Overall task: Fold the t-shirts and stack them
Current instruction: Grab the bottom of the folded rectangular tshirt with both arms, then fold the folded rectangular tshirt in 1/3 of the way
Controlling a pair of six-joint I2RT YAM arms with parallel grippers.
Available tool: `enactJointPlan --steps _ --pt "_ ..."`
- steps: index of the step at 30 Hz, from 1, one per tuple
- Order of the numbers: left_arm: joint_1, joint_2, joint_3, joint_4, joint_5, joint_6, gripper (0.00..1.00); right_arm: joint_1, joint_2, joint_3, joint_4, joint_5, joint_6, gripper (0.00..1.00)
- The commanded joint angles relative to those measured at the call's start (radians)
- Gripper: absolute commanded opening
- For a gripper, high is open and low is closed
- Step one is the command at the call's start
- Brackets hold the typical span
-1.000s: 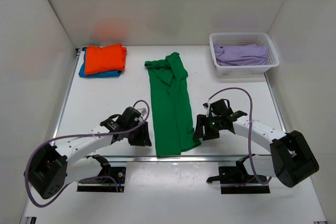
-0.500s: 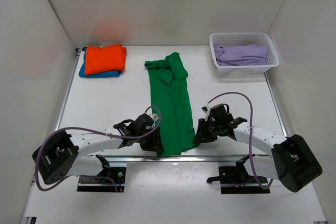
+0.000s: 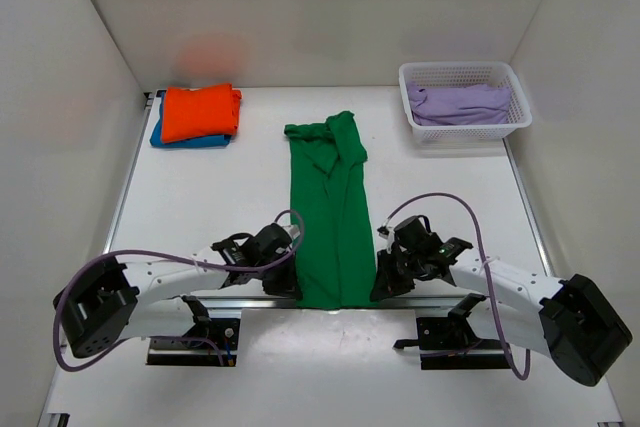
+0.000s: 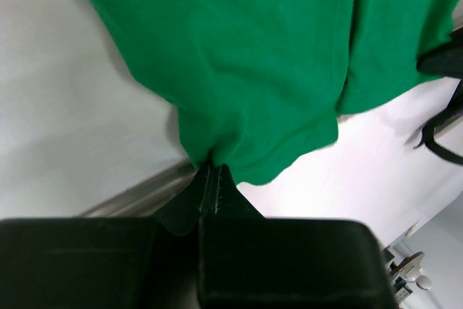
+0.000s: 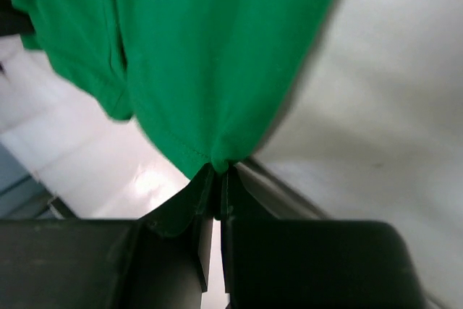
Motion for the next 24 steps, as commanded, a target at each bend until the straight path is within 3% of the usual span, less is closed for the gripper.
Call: enactJointPlan --steps 1,6,9,12,14,18,24 --pt "-0.007 -0.050 -0.015 -0.057 0.008 0.010 0.00 0.025 -0.021 0.001 -0.059 -0.067 0.019 0.00" --pt "0.051 -0.066 0.043 -0.078 0.047 0.043 0.00 -0.033 -0.003 0.058 -0.106 -0.116 -0.031 0.00" --pt "0.162 -0.061 0.101 -0.066 0.083 0.092 0.00 -0.113 0.042 0.141 -0.129 -0.150 -0.094 0.00" --pt "0.340 -0.038 0.135 -0.008 0.175 0.140 0.00 -0.233 0.138 0.223 -0.108 -0.226 -0.165 0.00" --pt "0.444 0.026 0.192 0.009 0.209 0.183 0.00 -0.300 0.247 0.326 -0.110 -0.257 -0.191 0.00" --pt "0.515 0.262 0.428 -0.023 0.235 0.278 0.00 -0.366 0.459 0.546 -0.143 -0.271 -0.280 0.00" --pt "0.621 0.594 0.728 0.005 0.272 0.277 0.00 -0.464 0.830 0.949 -0.197 -0.262 -0.338 0.01"
